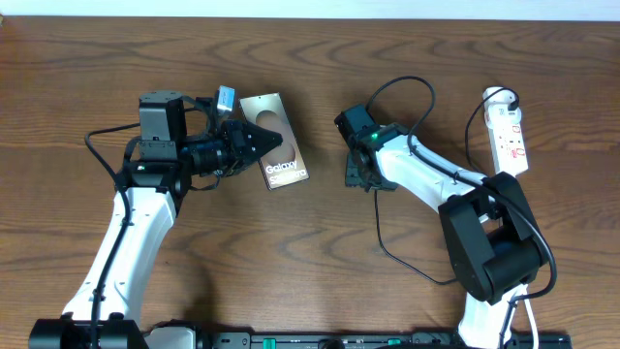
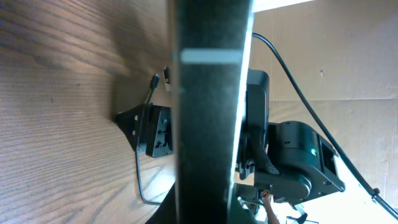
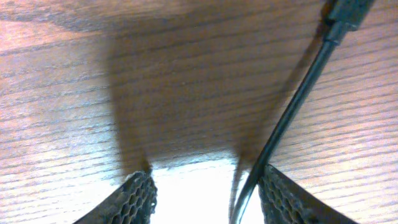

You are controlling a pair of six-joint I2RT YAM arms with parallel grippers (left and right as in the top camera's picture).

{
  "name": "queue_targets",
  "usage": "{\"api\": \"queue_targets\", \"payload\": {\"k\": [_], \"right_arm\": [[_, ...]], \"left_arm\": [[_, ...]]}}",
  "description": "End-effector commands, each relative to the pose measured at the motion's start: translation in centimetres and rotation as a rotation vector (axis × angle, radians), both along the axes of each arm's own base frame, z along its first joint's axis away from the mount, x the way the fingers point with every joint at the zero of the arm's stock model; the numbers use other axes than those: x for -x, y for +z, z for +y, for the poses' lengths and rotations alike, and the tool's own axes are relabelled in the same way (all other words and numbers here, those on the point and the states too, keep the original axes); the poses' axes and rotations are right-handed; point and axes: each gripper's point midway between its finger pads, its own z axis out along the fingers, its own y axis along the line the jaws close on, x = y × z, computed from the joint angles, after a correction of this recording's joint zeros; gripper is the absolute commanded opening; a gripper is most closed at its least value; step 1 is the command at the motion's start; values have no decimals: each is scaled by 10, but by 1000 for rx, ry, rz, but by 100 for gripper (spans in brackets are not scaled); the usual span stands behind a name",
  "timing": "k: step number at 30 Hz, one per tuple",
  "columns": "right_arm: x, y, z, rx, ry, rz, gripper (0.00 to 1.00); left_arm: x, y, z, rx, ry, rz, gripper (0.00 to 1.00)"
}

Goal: Plug charger to phone and switch on socket
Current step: 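Lift the cable plug with the right gripper, pointing it upward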

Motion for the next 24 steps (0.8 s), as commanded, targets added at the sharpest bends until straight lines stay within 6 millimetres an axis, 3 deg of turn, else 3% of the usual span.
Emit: {"api": "queue_targets", "payload": {"k": [1, 6, 13, 19, 24], "right_arm": [[13, -25, -8, 16, 5, 91, 64], [5, -24, -33, 46, -146, 74, 70], [-19, -23, -48, 8, -220, 13, 75], [-31, -22, -54, -7, -245, -26, 69], [-30, -23, -55, -11, -269, -26, 55]], "left_arm": [[0, 9, 0, 3, -17, -47, 7], [0, 9, 0, 3, -17, -47, 8], [1, 9, 0, 4, -17, -46, 7], [1, 9, 0, 4, -17, -46, 7], [1, 9, 0, 4, -17, -46, 8]]}}
